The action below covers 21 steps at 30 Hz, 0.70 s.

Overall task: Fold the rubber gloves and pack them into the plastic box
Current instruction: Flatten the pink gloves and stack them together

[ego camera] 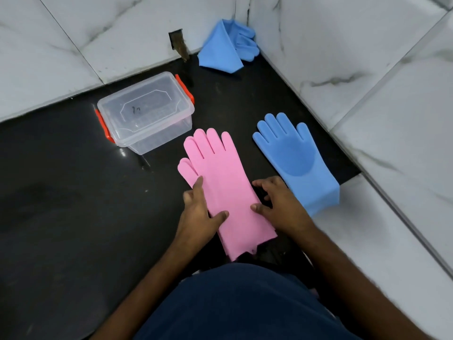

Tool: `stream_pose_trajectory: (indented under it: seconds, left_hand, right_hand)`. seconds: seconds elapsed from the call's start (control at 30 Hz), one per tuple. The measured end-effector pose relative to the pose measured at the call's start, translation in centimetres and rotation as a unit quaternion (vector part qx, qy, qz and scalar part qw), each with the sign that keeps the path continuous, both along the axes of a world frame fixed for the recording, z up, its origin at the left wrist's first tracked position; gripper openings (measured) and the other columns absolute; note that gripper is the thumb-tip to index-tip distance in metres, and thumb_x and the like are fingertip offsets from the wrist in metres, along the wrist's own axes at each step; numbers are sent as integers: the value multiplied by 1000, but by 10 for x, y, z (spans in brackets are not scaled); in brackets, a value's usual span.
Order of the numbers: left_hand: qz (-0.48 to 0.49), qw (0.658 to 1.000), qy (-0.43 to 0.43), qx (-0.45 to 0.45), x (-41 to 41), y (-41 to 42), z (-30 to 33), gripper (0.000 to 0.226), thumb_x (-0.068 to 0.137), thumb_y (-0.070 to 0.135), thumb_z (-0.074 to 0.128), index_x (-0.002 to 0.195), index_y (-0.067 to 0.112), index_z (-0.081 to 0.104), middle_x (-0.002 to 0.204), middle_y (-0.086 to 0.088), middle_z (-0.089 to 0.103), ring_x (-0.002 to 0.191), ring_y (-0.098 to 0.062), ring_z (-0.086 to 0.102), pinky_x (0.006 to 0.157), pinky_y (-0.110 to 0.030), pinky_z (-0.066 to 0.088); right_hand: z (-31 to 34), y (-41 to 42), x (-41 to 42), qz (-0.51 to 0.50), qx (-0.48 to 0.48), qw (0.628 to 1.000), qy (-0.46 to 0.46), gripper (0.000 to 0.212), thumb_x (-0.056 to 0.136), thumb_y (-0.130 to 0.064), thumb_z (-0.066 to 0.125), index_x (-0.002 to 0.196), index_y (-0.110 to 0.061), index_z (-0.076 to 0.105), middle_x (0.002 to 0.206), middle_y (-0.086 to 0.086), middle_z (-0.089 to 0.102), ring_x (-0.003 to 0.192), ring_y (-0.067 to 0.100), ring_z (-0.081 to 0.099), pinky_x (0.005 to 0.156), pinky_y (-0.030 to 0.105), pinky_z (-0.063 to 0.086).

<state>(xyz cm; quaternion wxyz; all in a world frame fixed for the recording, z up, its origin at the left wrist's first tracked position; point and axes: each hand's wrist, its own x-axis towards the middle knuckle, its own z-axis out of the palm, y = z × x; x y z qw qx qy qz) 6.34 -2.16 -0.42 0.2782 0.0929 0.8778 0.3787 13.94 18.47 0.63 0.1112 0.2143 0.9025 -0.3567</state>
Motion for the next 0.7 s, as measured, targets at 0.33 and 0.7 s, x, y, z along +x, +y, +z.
stream_pose_trajectory:
  seconds: [0.33, 0.7]
  left_hand:
    - [199, 974, -3, 111, -17, 2, -1, 64, 95, 29, 72, 146, 21, 35, 136, -2, 57, 89, -23, 74, 48, -30, 59]
    - [280, 913, -136, 264, -26, 7, -2, 17, 103, 11, 60, 119, 13, 63, 97, -3, 76, 57, -3, 63, 41, -14, 43]
  right_hand:
    - [-5, -9, -28, -14, 2, 999, 29, 59, 99, -31, 64, 152, -17, 42, 139, 5, 48, 109, 16, 61, 100, 35, 52]
    - [1, -19, -82, 20, -55, 998, 25, 60, 95, -40, 66, 143, -17, 40, 130, 5, 66, 112, 25, 67, 98, 45, 55]
